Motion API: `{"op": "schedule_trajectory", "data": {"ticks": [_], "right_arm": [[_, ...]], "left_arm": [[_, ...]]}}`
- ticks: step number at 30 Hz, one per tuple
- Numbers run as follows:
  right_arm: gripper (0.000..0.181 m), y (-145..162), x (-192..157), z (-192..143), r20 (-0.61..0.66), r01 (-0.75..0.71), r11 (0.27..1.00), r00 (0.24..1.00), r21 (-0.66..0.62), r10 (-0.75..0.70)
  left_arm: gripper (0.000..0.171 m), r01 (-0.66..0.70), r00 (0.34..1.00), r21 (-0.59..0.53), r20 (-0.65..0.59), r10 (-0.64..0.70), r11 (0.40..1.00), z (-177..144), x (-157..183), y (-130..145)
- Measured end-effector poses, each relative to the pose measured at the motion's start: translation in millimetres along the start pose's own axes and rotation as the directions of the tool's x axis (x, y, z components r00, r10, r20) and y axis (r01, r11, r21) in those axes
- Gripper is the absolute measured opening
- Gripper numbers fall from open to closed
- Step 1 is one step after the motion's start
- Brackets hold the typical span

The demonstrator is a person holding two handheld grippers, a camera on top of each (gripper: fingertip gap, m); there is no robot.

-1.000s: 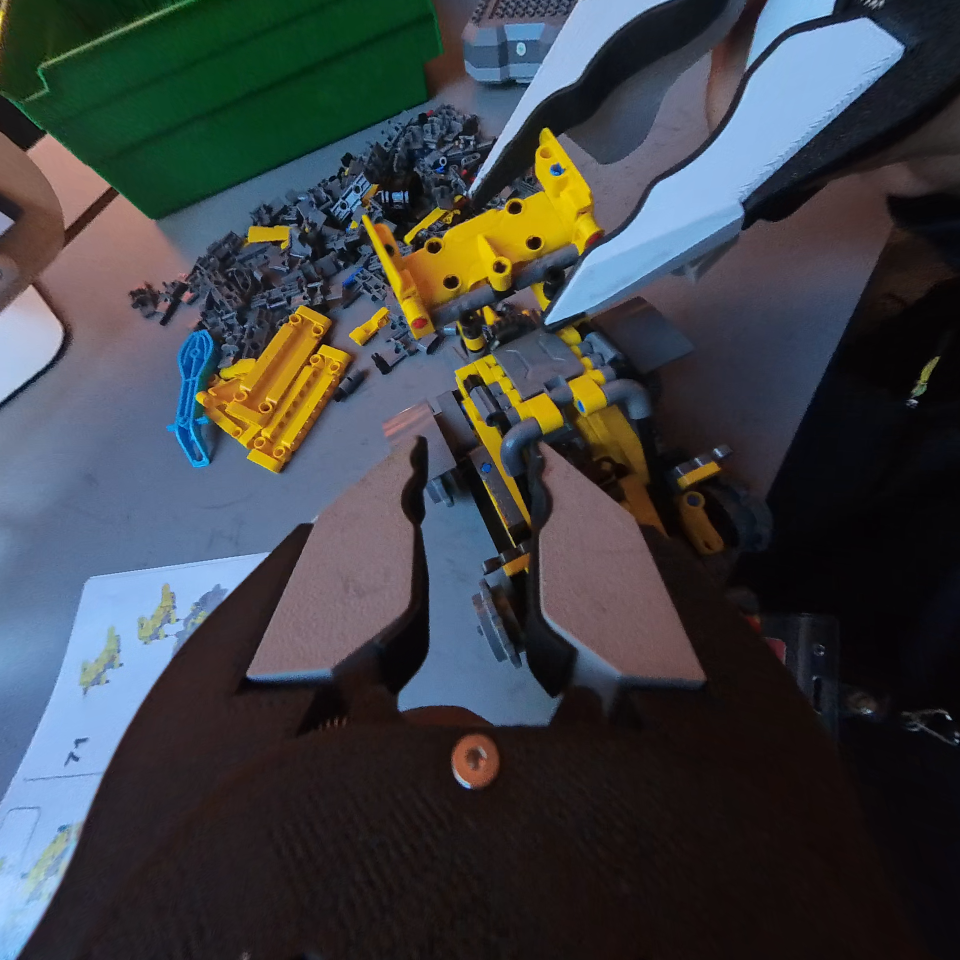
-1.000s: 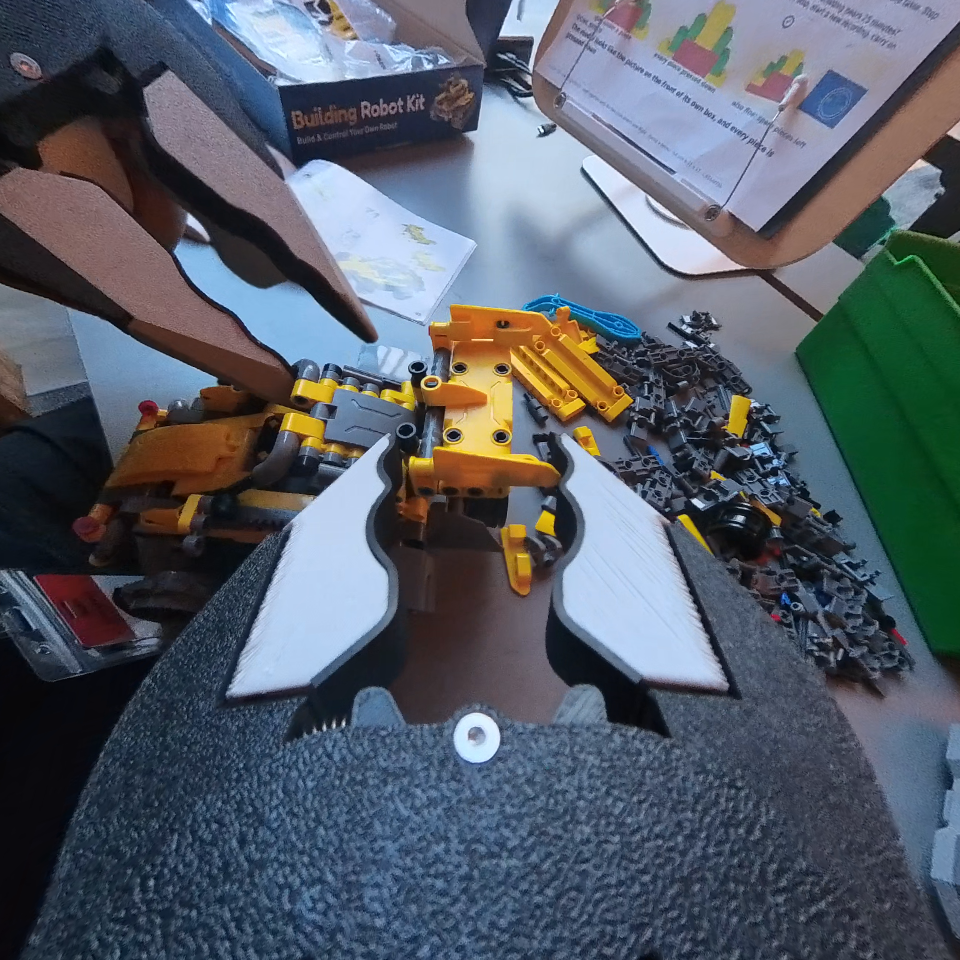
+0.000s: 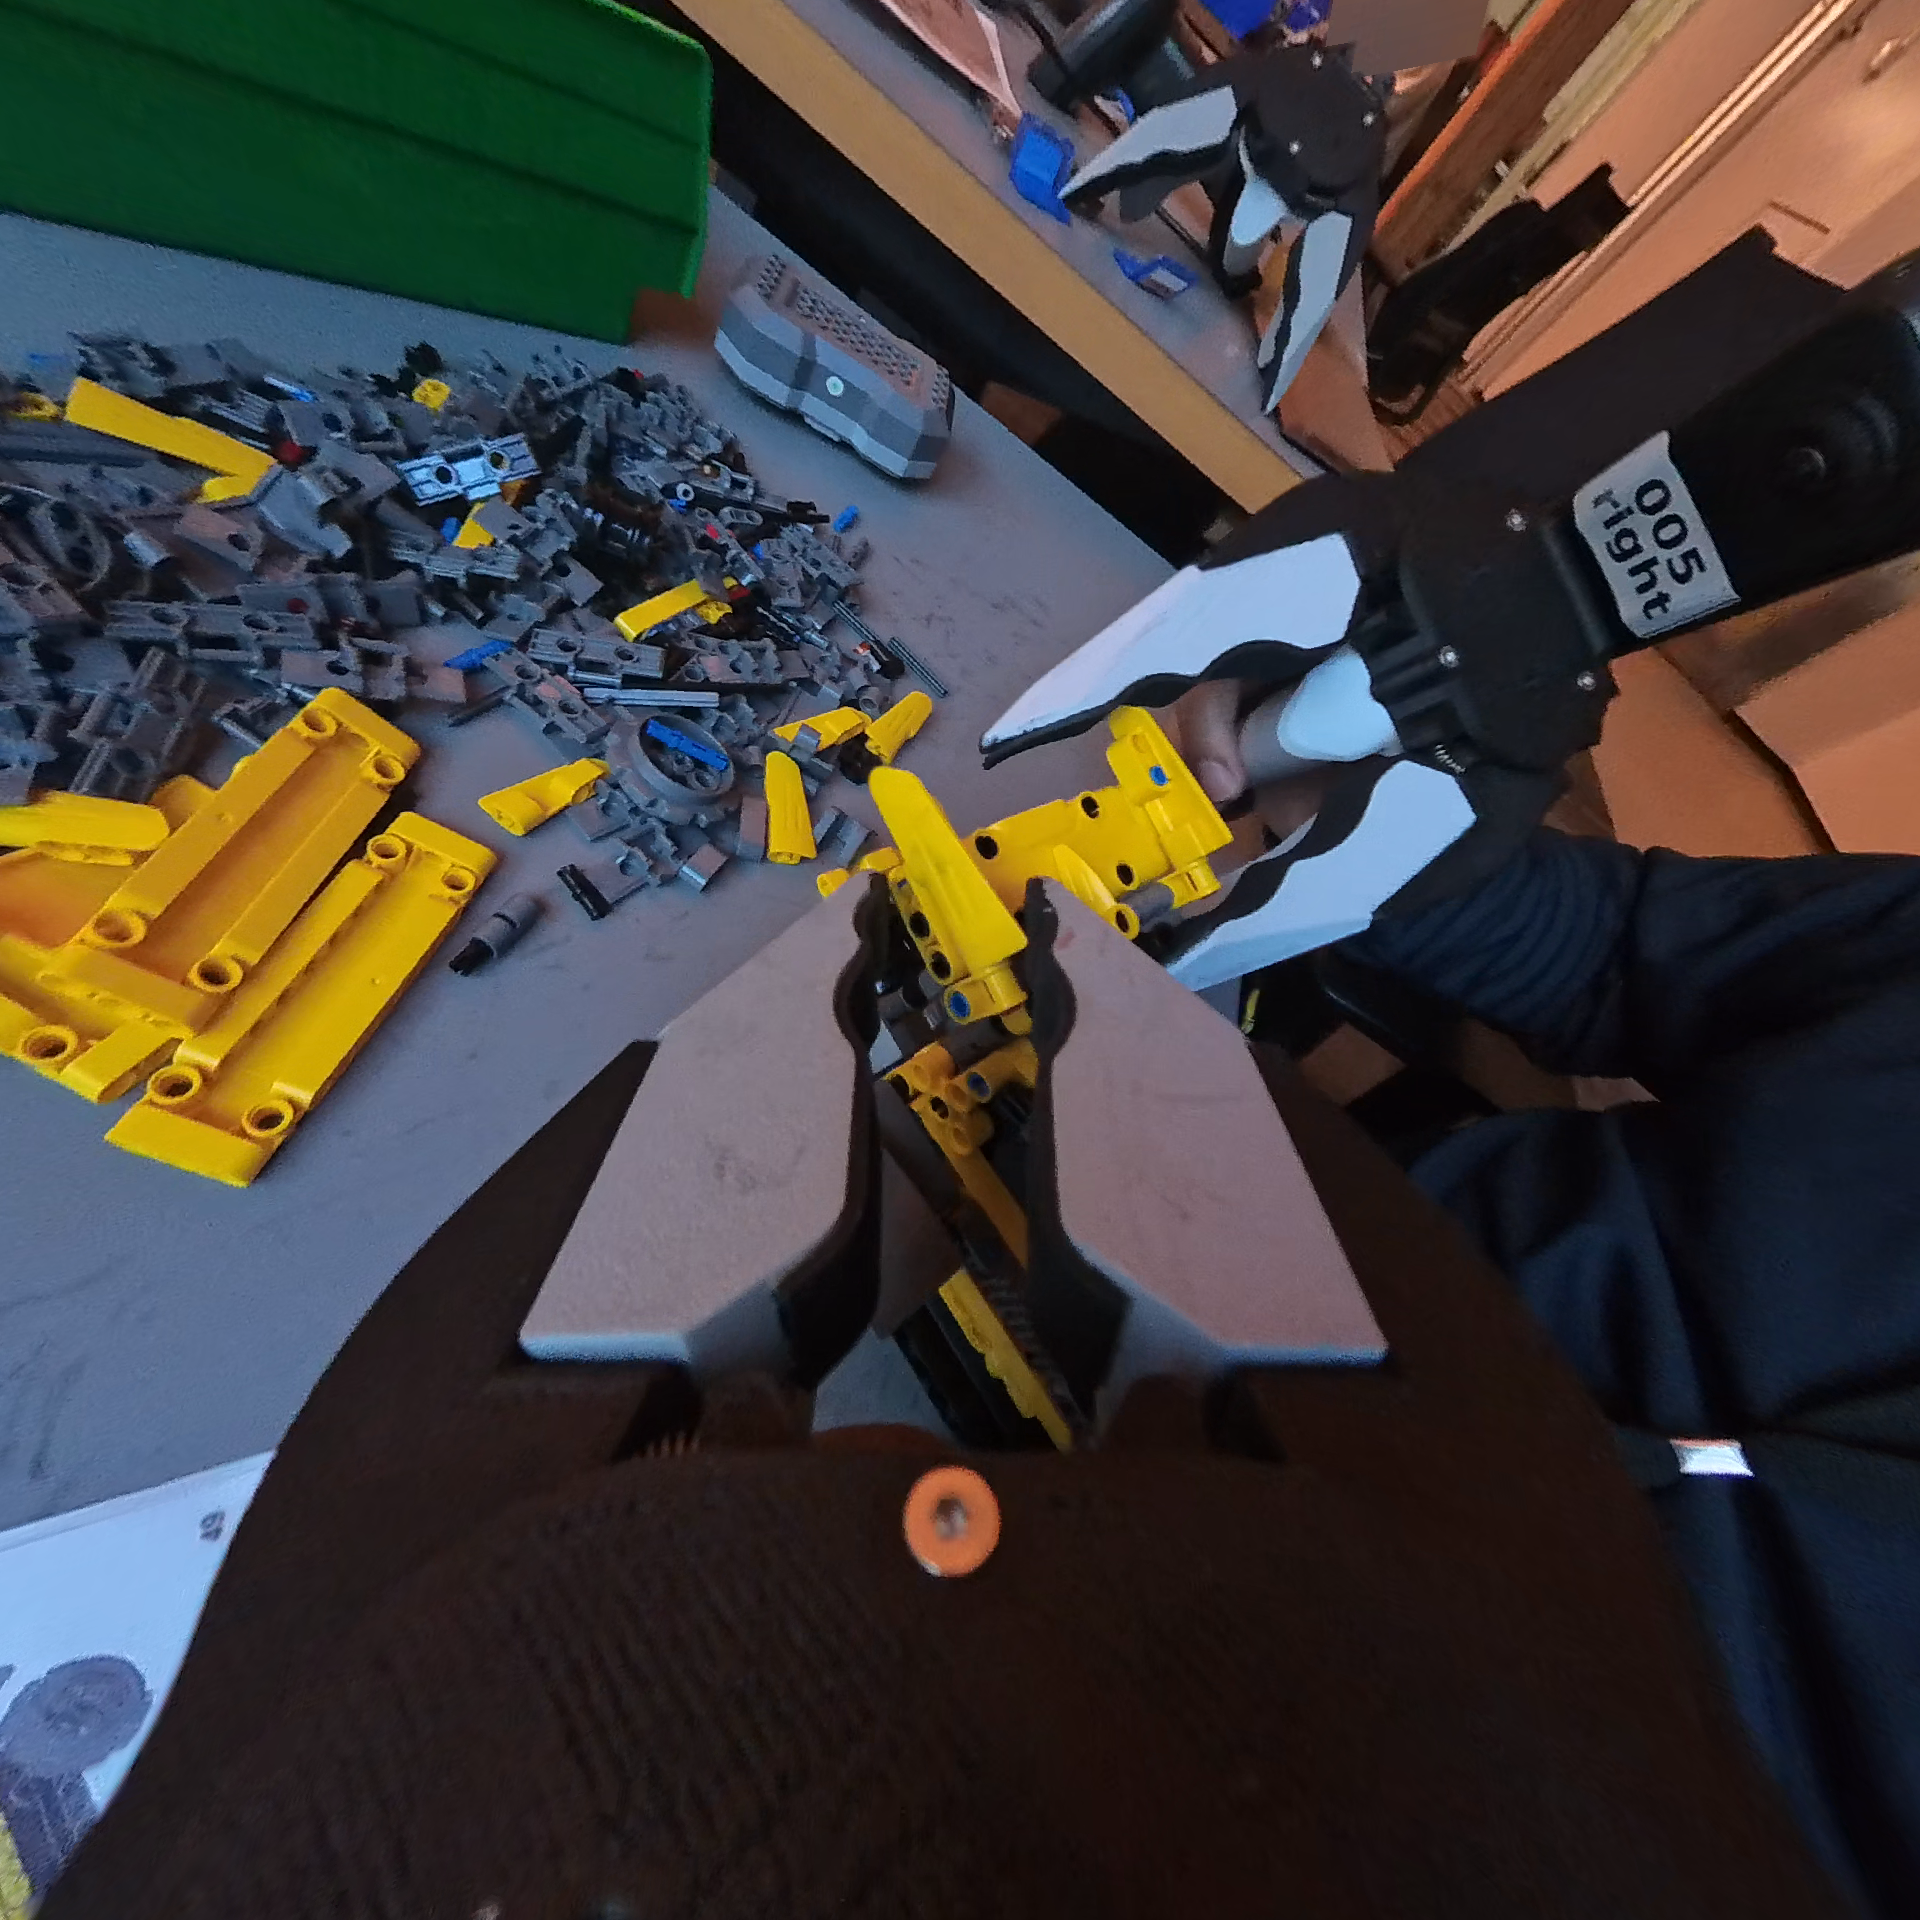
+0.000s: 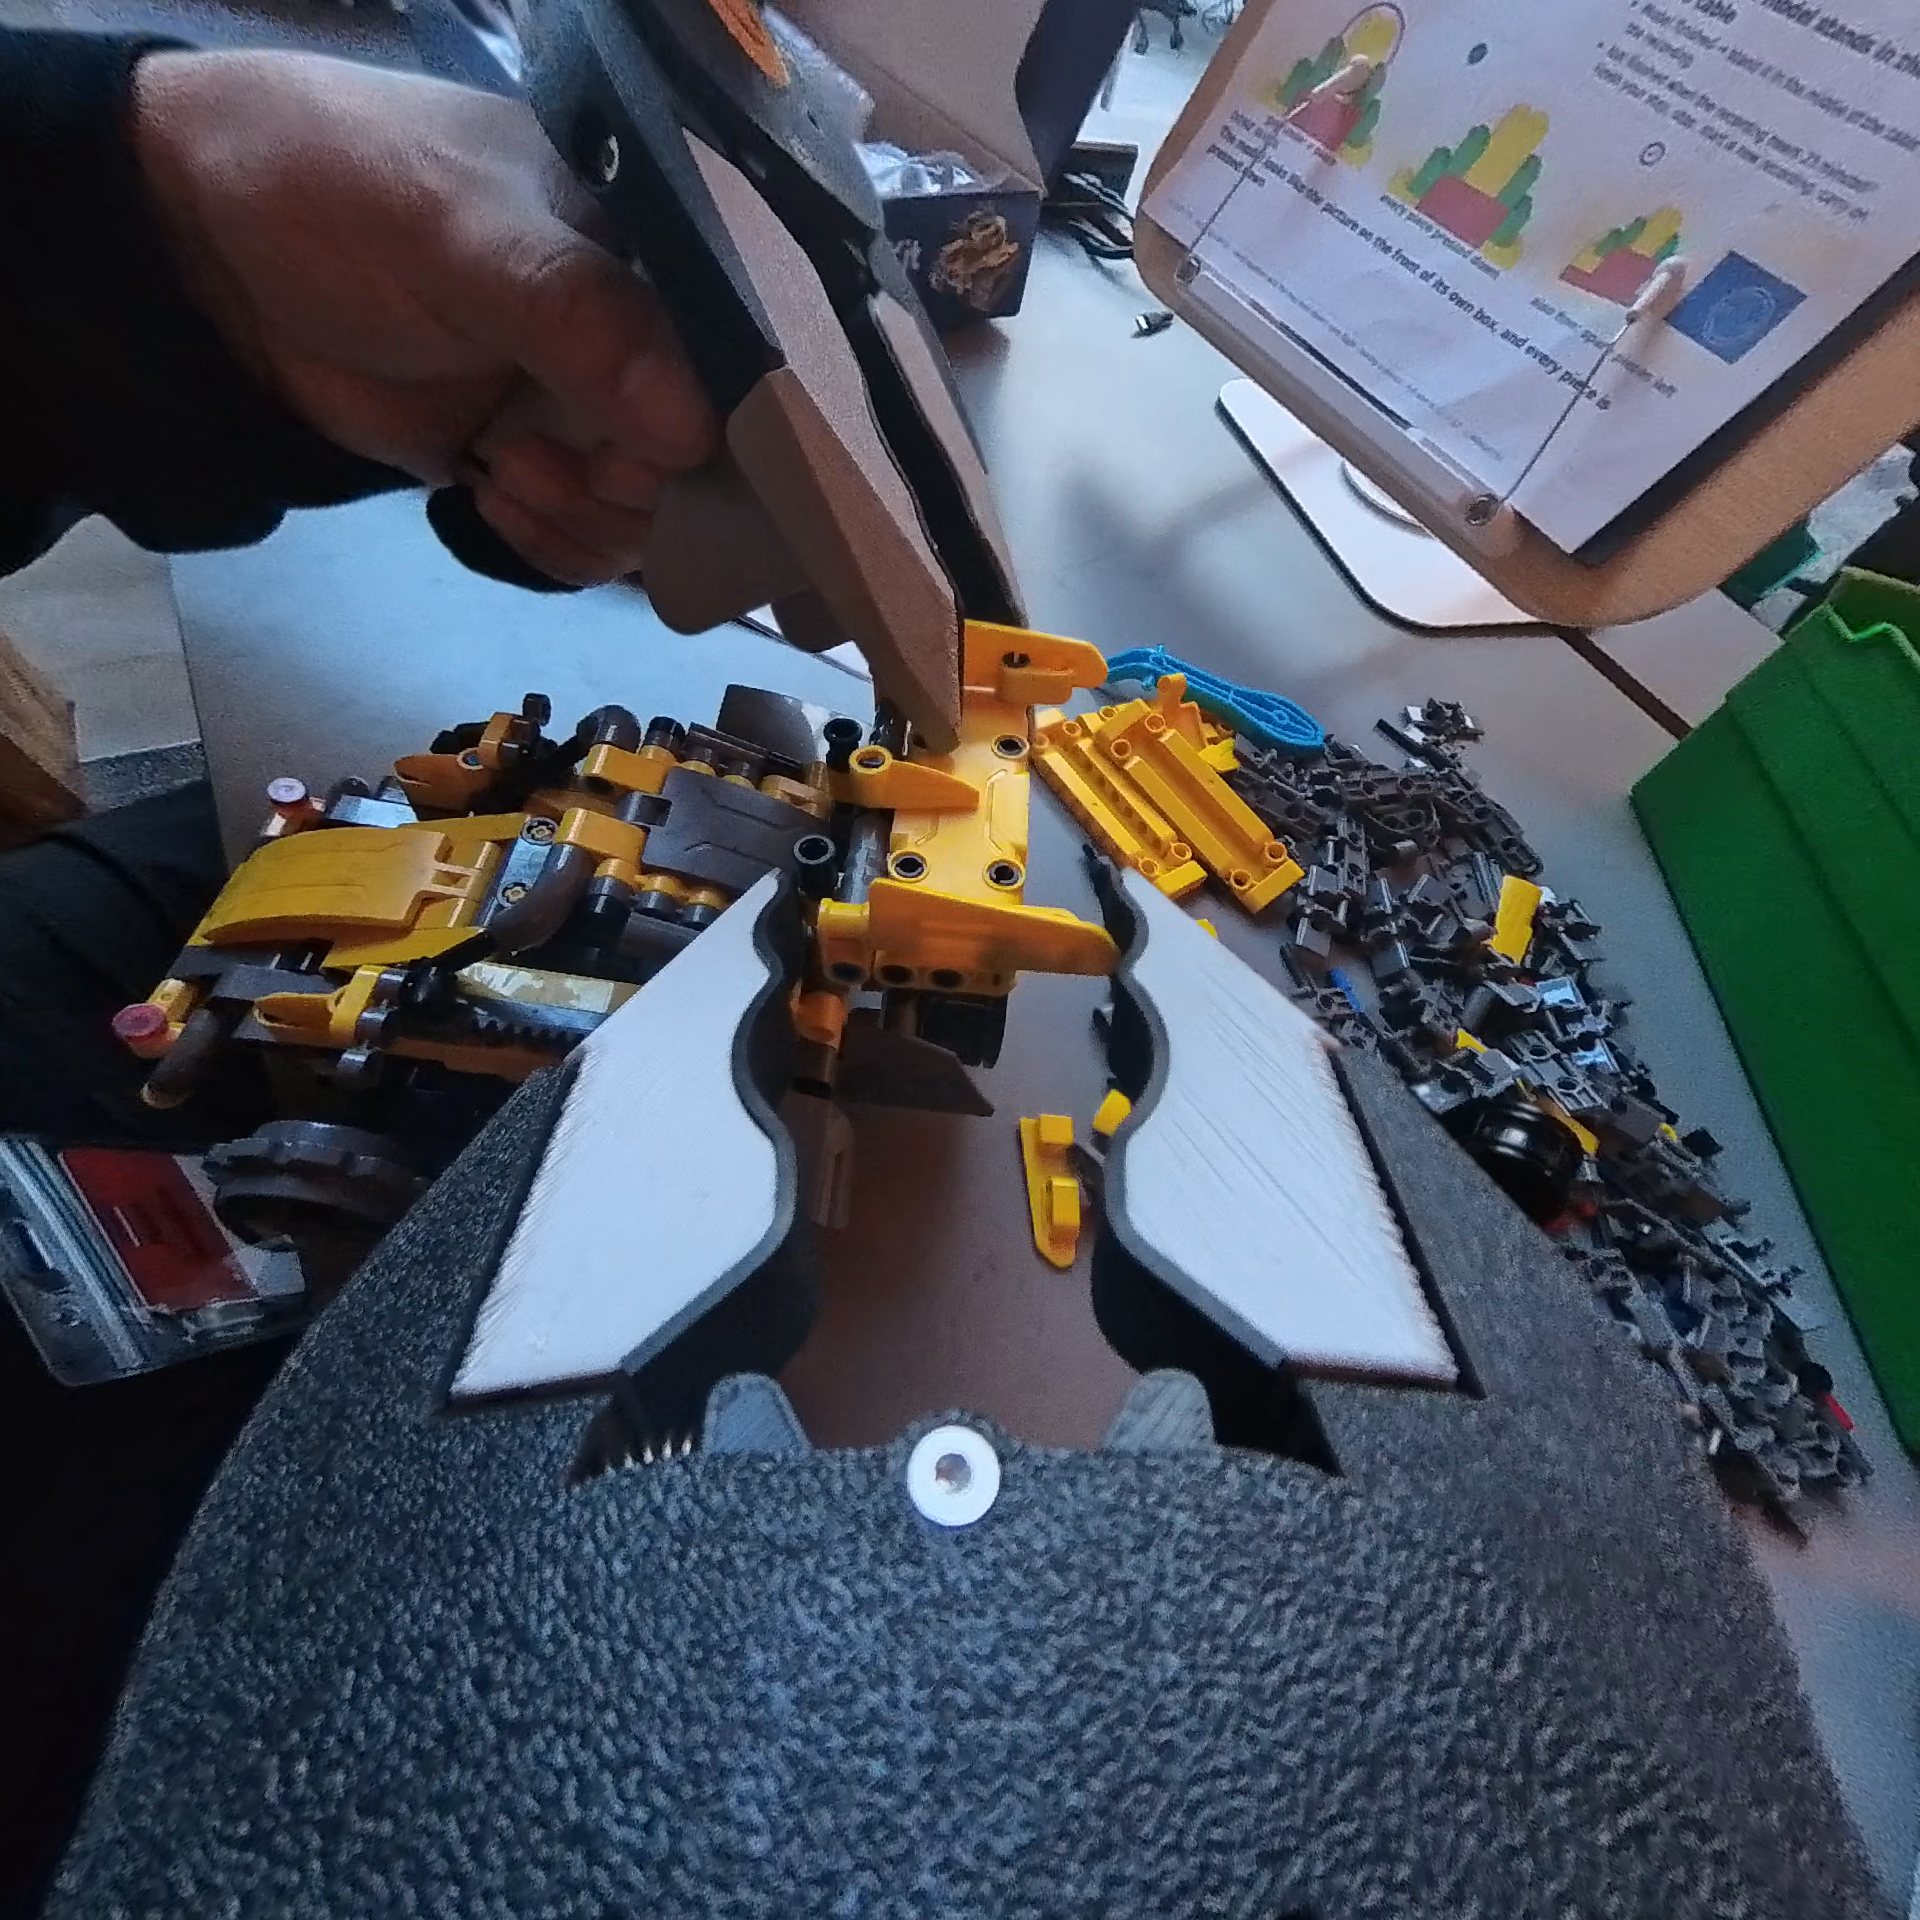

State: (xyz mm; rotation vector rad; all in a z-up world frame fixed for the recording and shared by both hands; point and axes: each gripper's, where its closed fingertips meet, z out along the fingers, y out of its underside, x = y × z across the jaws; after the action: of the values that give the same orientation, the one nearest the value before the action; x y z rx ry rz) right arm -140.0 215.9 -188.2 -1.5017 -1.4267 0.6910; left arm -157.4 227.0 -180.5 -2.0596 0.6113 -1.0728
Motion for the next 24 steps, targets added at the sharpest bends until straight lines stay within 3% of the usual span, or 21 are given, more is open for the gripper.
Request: {"op": "schedule_trajectory", "data": {"ticks": [7, 12, 16, 21, 24], "right_arm": [[0.066, -5.5, -2.0, -4.8, 0.005, -0.057, 0.996, 0.998, 0.063, 0.056], [0.09, -13.6, -2.4, -20.5, -0.037, -0.183, 0.966, 0.981, 0.184, 0.193], [0.102, -3.8, -8.9, -20.7, -0.074, -0.227, 0.958, 0.967, 0.174, 0.243], [0.1, -12.3, -38.6, -26.2, 0.02, -0.345, 0.902, 0.936, 0.258, 0.352], [0.1, -2.0, -61.1, -14.4, 0.04, -0.319, 0.928, 0.947, 0.192, 0.317]], "left_arm": [[0.022, -0.033, 0.997, 0.023, 0.066, 0.032, 0.999, -4.8, -1.5, 1.1], [0.022, -0.044, 0.996, 0.031, 0.081, 0.041, 0.999, -5.9, -1.9, 1.1], [0.022, -0.051, 0.995, 0.015, 0.09, 0.049, 0.999, -8.8, -2.4, 2.1], [0.022, -0.058, 0.991, 0.014, 0.122, 0.056, 0.998, -13.7, -3.9, 3.0], [0.022, -0.056, 0.988, 0.03, 0.143, 0.051, 0.998, -18.3, -4.5, 4.5]]}}
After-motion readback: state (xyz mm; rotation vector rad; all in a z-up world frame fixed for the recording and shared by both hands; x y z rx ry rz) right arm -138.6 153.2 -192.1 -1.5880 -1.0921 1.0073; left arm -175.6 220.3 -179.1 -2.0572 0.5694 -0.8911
